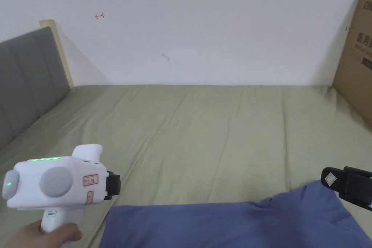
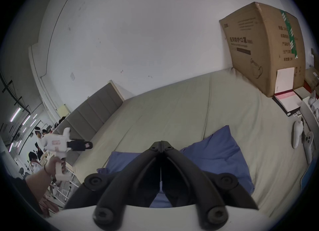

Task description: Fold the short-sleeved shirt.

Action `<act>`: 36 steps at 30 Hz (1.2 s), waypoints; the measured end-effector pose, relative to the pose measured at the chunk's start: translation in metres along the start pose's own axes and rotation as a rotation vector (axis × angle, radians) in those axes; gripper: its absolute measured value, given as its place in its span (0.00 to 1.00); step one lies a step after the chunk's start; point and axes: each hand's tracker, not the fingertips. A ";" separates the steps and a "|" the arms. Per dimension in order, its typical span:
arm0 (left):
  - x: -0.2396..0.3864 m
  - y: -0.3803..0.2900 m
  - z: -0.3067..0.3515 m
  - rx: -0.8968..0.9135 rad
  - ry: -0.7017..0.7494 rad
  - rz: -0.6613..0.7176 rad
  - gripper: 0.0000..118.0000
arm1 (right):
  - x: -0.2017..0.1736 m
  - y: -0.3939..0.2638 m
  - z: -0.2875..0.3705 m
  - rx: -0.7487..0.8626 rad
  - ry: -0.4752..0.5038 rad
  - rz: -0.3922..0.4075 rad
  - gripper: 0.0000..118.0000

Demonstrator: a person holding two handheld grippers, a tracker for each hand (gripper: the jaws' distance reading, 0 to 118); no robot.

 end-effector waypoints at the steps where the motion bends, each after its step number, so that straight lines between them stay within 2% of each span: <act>1: -0.009 0.003 -0.020 -0.047 0.008 0.000 0.00 | 0.003 -0.002 -0.006 -0.024 0.006 -0.007 0.00; 2: -0.017 0.005 -0.037 -0.082 0.010 -0.010 0.00 | 0.006 -0.004 -0.011 -0.045 0.010 -0.018 0.00; 3: -0.022 0.006 -0.055 -0.106 0.024 -0.013 0.06 | 0.009 -0.007 -0.016 -0.061 0.009 -0.029 0.00; 4: -0.029 0.006 -0.070 -0.127 0.045 -0.016 0.33 | 0.013 -0.010 -0.020 -0.078 0.010 -0.036 0.00; 5: -0.035 0.006 -0.081 -0.144 0.054 -0.002 0.66 | 0.017 -0.012 -0.024 -0.093 0.007 -0.038 0.00; 6: -0.041 0.005 -0.094 -0.172 0.054 0.018 0.87 | 0.020 -0.016 -0.029 -0.109 -0.002 -0.037 0.00; 7: -0.043 0.001 -0.105 -0.202 0.042 0.025 0.90 | 0.022 -0.018 -0.031 -0.121 -0.012 -0.035 0.00; 9: -0.048 -0.004 -0.121 -0.200 0.050 0.026 0.89 | 0.028 -0.023 -0.036 -0.147 -0.020 -0.047 0.00; 12: -0.055 -0.014 -0.155 -0.296 0.067 0.039 0.90 | 0.035 -0.029 -0.042 -0.173 -0.027 -0.072 0.00; 14: -0.061 -0.025 -0.177 -0.360 0.054 0.038 0.95 | 0.040 -0.031 -0.045 -0.183 -0.024 -0.098 0.00; 16: -0.058 -0.030 -0.172 -0.294 0.037 0.021 0.95 | 0.041 -0.033 -0.047 -0.189 -0.029 -0.107 0.00; 18: -0.050 -0.032 -0.171 -0.262 0.079 0.035 0.95 | 0.044 -0.032 -0.048 -0.193 -0.037 -0.110 0.00; 21: -0.034 -0.035 -0.166 -0.257 0.145 -0.050 0.93 | 0.051 -0.030 -0.049 -0.181 -0.056 -0.103 0.00; 23: -0.029 -0.034 -0.155 -0.229 0.139 -0.050 0.78 | 0.059 -0.023 -0.051 -0.151 -0.105 -0.086 0.00; 24: -0.026 -0.034 -0.147 -0.188 0.137 -0.075 0.64 | 0.066 -0.017 -0.055 -0.136 -0.127 -0.083 0.00; 26: -0.018 -0.031 -0.134 -0.151 0.132 -0.119 0.09 | 0.080 -0.003 -0.065 -0.144 -0.147 -0.084 0.00; 27: -0.024 -0.028 -0.127 -0.151 0.039 -0.104 0.01 | 0.089 0.008 -0.074 -0.157 -0.147 -0.073 0.00; 28: -0.021 -0.028 -0.121 -0.145 0.027 -0.094 0.01 | 0.095 0.016 -0.083 -0.175 -0.144 -0.062 0.00; 30: -0.018 -0.025 -0.110 -0.121 0.041 -0.110 0.01 | 0.108 0.034 -0.107 -0.208 -0.215 -0.042 0.00; 31: -0.015 -0.025 -0.101 -0.090 0.033 -0.109 0.01 | 0.116 0.042 -0.121 -0.229 -0.254 -0.030 0.06; 32: -0.015 -0.023 -0.096 -0.077 0.024 -0.098 0.01 | 0.122 0.050 -0.138 -0.273 -0.296 -0.017 0.32; 33: -0.015 -0.021 -0.091 -0.070 0.006 -0.085 0.01 | 0.132 0.057 -0.157 -0.352 -0.321 -0.018 0.69; 34: -0.015 -0.020 -0.086 -0.056 -0.005 -0.075 0.01 | 0.141 0.058 -0.174 -0.431 -0.354 -0.032 0.95; 36: -0.013 -0.017 -0.076 -0.036 -0.019 -0.073 0.01 | 0.166 0.054 -0.206 -0.524 -0.393 -0.058 0.95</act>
